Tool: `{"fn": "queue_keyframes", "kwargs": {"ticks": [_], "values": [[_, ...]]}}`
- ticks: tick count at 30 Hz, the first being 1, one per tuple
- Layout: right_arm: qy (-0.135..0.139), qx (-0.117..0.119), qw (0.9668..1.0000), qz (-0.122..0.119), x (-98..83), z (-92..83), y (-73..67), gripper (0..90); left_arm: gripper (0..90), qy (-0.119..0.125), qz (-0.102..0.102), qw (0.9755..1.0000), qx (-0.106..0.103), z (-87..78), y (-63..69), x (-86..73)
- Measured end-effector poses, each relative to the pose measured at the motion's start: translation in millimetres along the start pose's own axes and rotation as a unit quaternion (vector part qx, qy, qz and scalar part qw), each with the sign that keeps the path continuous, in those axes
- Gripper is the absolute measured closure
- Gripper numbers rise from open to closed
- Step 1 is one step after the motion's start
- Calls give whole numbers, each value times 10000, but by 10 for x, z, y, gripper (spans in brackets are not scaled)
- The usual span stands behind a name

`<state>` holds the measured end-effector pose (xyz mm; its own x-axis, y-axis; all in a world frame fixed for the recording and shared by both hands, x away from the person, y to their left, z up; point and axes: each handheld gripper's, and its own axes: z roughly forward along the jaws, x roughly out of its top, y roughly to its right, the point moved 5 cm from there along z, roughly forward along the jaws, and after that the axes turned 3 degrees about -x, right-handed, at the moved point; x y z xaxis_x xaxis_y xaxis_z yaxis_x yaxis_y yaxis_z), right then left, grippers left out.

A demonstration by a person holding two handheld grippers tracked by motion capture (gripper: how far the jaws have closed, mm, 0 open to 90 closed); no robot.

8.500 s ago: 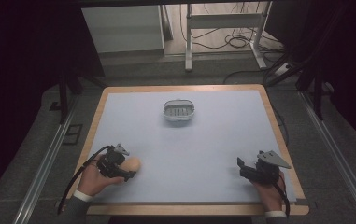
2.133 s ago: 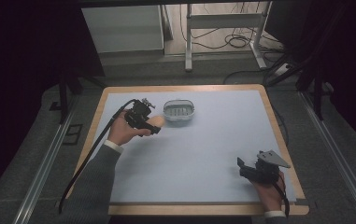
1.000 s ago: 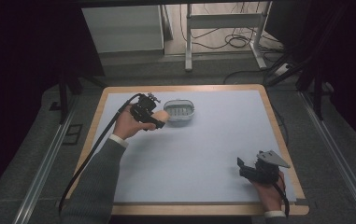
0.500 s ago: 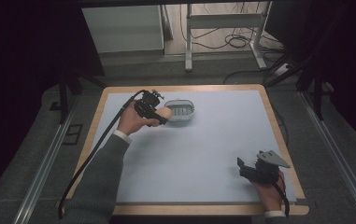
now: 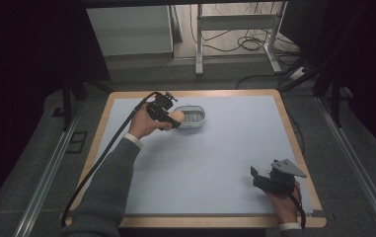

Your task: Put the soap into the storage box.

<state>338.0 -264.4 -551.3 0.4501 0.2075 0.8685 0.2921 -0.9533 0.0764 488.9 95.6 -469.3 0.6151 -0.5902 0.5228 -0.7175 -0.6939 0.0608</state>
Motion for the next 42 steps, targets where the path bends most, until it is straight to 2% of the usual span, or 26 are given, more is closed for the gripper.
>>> {"fn": "queue_keyframes", "kwargs": {"ticks": [3,5,26,29,32,35,42], "values": [[1,2,10000,4,0,0,1,111,325,-57,105,9999,-7,26,-10,37],[2,6,10000,7,0,-1,2,110,325,-71,100,9999,-78,53,-10,54],[-4,23,10000,17,0,-1,2,111,325,-82,213,9996,-159,239,-15,279],[7,14,10000,15,0,0,3,111,324,-178,288,9994,-108,261,-29,296],[0,19,10000,9,0,-1,2,111,325,-79,210,9996,-179,278,-35,315],[-1,18,10000,4,0,0,0,111,325,-180,317,9993,-123,298,-51,327],[-9,19,10000,4,-1,0,-3,111,324,-144,321,9992,-201,370,-107,390]]}}
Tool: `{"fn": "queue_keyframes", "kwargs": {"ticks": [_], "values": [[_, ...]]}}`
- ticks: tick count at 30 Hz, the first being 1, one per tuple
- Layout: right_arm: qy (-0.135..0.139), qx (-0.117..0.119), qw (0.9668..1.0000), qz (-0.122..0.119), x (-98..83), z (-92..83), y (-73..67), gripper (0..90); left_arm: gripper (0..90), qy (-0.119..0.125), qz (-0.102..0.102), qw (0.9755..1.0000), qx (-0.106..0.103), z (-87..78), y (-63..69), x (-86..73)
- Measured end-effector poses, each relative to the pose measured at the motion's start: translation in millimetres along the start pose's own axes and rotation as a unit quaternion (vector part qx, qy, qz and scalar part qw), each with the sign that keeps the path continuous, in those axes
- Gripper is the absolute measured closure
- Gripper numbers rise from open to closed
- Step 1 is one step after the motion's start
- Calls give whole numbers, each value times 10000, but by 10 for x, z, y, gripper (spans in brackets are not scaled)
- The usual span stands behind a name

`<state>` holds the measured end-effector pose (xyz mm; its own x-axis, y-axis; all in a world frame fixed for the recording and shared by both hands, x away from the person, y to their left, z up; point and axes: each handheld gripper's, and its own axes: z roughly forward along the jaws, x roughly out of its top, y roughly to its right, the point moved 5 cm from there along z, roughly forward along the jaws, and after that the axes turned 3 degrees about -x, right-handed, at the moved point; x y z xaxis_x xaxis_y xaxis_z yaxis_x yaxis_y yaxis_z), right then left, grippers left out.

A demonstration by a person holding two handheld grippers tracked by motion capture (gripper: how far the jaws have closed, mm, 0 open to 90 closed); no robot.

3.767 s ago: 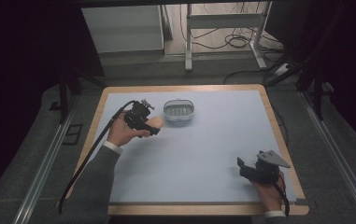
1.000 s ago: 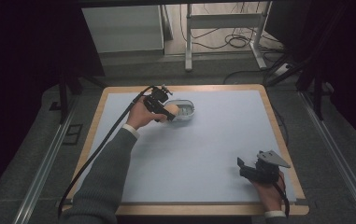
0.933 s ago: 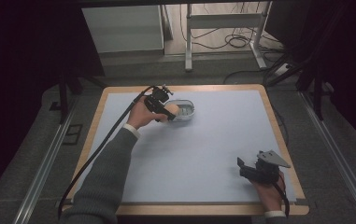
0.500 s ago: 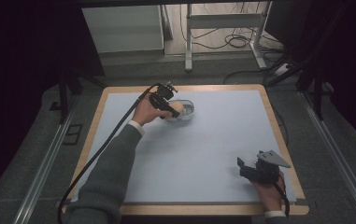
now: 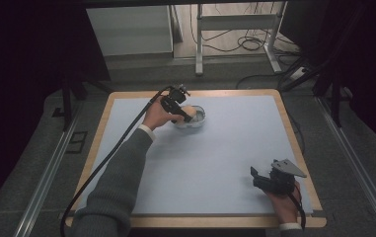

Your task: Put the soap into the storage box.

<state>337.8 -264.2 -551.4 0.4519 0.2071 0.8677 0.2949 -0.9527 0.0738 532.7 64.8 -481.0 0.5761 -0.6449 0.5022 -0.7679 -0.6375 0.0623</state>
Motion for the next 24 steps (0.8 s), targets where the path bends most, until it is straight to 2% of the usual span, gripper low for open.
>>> {"fn": "queue_keyframes", "kwargs": {"ticks": [3,9,15,17,19,21,24], "values": [[-4,3,10000,-16,0,1,-2,111,324,-95,33,9999,49,62,-38,21],[-4,-1,10000,-3,0,2,0,111,324,-129,69,9999,4,195,-82,103],[4,2,10000,-5,0,-2,-2,110,323,-165,42,9999,-18,319,-105,110],[2,3,10000,-12,0,-1,-2,111,320,-186,126,9997,-6,340,-102,100],[1,5,10000,-20,0,0,-2,111,319,-72,198,9998,50,340,-91,102],[-3,7,10000,-28,0,2,-3,111,297,149,102,9998,-36,282,-75,125],[-4,-7,10000,-36,0,2,-6,111,270,155,162,9997,-19,207,-55,128]]}}
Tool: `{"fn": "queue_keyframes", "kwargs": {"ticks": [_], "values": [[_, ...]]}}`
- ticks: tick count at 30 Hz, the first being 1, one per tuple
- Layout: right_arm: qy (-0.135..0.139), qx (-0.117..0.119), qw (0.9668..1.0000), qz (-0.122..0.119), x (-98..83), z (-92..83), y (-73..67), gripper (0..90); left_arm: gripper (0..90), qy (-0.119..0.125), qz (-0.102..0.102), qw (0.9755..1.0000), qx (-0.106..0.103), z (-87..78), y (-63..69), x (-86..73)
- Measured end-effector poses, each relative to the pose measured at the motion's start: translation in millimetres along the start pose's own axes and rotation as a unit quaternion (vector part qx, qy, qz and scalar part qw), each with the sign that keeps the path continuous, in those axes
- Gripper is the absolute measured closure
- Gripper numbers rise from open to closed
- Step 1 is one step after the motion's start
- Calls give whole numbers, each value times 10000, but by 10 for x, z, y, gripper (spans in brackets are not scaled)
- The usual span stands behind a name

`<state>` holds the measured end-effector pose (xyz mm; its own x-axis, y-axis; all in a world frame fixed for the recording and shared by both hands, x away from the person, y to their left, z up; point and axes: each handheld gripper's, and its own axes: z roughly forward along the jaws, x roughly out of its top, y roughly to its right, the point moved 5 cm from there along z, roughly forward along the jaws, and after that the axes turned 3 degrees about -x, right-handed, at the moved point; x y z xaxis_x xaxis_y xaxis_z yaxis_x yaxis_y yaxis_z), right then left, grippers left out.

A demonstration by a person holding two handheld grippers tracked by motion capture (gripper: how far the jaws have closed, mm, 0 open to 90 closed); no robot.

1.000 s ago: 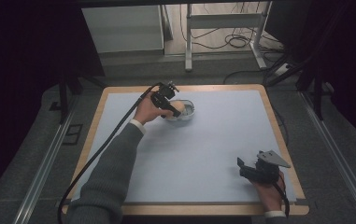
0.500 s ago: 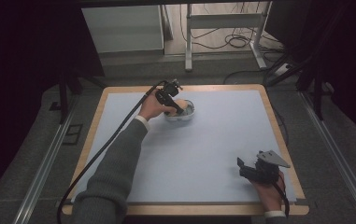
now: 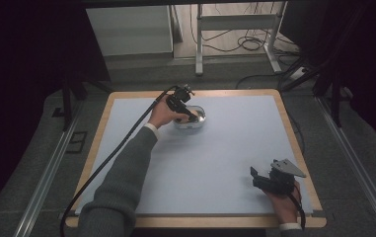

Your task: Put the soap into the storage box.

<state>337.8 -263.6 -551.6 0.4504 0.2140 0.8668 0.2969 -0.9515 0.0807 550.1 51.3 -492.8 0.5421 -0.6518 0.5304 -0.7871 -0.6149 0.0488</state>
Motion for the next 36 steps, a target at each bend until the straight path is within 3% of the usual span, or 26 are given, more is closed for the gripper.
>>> {"fn": "queue_keyframes", "kwargs": {"ticks": [6,8,18,26,28,29,30,35,36], "values": [[10,-3,10000,2,0,-3,1,110,247,160,-37,9998,55,-148,105,-93],[13,-2,10000,-6,0,-2,2,110,227,134,32,9999,62,-205,160,-163],[11,-30,10000,-21,1,2,-2,110,188,427,-171,9989,100,-495,311,-582],[19,-29,10000,-19,1,-1,1,111,183,731,-404,9964,110,-700,440,-1121],[17,-27,10000,-17,1,-1,2,111,183,793,-474,9956,149,-732,472,-1287],[18,-21,10000,-12,1,-2,1,111,184,861,-568,9945,180,-750,511,-1464],[18,-21,10000,-12,1,-2,1,111,184,861,-568,9945,180,-750,511,-1464],[8,-27,10000,-4,1,1,2,111,183,890,-794,9925,261,-799,601,-1894],[8,-27,10000,-4,1,1,2,111,182,890,-794,9925,261,-799,601,-1894]]}}
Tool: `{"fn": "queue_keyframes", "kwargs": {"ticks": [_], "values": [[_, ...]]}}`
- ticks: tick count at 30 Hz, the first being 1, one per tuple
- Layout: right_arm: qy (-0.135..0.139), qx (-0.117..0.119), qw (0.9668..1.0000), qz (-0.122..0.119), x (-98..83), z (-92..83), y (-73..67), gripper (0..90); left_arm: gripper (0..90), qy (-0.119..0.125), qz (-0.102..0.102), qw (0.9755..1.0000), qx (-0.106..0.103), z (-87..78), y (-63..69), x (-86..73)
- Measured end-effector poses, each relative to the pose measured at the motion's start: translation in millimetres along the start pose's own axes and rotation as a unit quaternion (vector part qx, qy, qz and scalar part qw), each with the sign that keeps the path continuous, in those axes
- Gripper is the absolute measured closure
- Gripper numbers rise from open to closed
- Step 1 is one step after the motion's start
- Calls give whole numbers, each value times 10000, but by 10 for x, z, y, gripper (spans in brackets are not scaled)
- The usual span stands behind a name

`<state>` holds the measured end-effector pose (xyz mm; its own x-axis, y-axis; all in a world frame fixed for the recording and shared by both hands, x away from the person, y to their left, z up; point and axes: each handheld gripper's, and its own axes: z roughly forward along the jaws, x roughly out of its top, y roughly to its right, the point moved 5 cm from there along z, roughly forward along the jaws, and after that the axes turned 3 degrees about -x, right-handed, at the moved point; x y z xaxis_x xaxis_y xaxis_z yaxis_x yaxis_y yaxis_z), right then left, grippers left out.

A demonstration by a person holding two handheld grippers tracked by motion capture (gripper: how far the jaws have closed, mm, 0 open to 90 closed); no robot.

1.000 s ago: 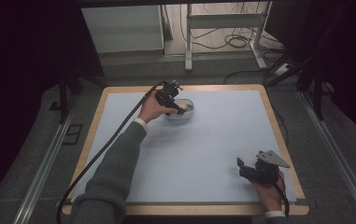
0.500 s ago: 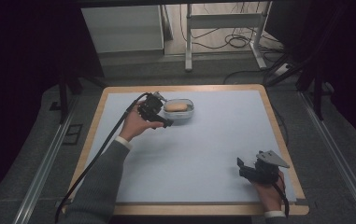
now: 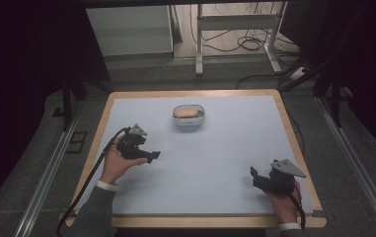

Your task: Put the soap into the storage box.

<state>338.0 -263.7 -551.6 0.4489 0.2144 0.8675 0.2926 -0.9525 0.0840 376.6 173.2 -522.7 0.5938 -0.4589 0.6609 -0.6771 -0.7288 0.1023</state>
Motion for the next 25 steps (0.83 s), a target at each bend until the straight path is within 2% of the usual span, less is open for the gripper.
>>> {"fn": "queue_keyframes", "kwargs": {"ticks": [4,9,15,25], "values": [[-8,-8,10000,-2,0,2,0,110,182,83,-207,9997,-24,-50,15,-208],[-15,-5,10000,-10,0,3,-1,110,185,216,-452,9987,-50,-91,10,-377],[8,0,10000,-4,1,-1,1,111,186,263,-442,9987,-23,-157,8,-418],[-11,79,10000,25,1,3,3,110,186,207,-468,9987,-62,-127,-3,-444]]}}
